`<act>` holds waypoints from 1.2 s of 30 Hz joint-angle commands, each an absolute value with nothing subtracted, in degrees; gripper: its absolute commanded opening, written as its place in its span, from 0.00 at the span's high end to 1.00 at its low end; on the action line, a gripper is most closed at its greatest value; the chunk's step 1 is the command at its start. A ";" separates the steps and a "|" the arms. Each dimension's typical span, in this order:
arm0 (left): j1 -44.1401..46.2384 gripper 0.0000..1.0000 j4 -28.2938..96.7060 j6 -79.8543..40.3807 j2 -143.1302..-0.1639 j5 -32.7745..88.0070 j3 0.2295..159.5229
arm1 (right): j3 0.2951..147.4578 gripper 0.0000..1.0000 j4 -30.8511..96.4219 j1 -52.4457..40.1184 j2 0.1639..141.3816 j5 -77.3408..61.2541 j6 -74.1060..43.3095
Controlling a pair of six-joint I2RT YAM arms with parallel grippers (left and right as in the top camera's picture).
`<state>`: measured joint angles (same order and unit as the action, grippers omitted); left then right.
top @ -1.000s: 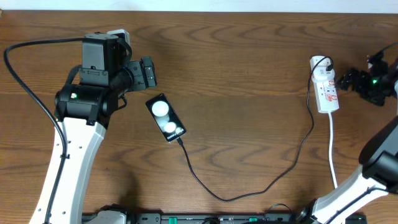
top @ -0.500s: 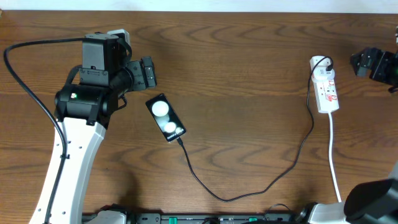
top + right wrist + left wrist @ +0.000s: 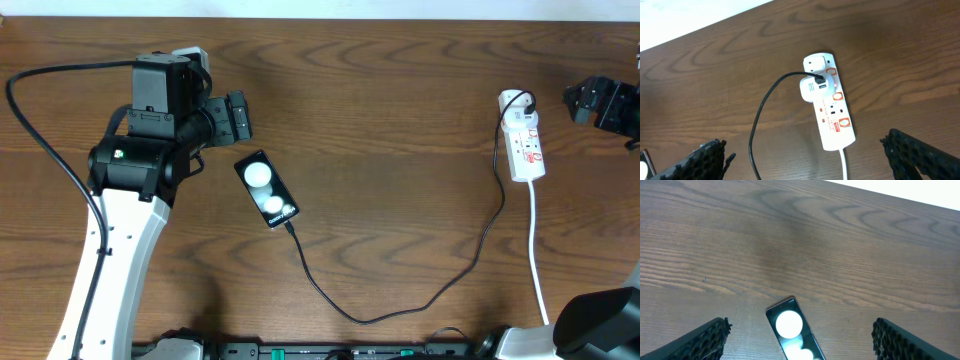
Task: Plug charger to phone and switch on socket
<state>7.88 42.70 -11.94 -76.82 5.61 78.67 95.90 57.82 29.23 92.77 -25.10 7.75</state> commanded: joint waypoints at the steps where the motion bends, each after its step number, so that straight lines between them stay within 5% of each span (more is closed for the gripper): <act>1: 7.49 0.07 42.85 -11.40 -76.84 4.89 78.65 | 96.27 0.01 57.91 29.21 92.95 -25.82 7.31; 20: 7.22 0.07 42.00 -10.15 -69.10 0.82 69.08 | 96.27 0.01 57.91 29.19 92.95 -25.85 7.31; 36: 6.63 0.07 -31.40 -8.69 -21.91 0.82 4.95 | 96.27 0.01 57.91 29.19 92.95 -25.82 7.31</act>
<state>7.20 -24.47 -10.41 -28.29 1.32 13.21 95.90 57.84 29.23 92.79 -25.30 7.73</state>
